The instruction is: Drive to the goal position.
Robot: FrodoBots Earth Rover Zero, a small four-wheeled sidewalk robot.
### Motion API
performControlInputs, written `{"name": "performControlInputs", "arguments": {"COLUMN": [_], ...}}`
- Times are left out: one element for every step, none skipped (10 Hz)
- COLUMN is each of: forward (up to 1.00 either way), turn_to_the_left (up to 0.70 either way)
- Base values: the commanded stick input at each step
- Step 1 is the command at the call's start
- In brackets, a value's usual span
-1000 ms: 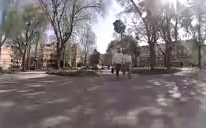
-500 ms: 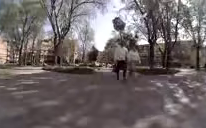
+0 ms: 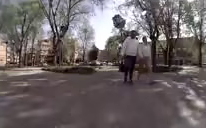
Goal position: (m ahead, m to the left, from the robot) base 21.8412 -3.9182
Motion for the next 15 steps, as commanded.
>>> {"name": "performControlInputs", "arguments": {"forward": [0.12,-0.06,-0.7,-0.63,-0.26,0.0,0.0,0.0,0.0,0.0,0.0,0.0,0.0,0.0,0.05], "turn_to_the_left": [0.0,0.0,0.0,0.0,0.0,0.0,0.0,0.0,0.0,0.0,0.0,0.0,0.0,0.0,0.0]}}
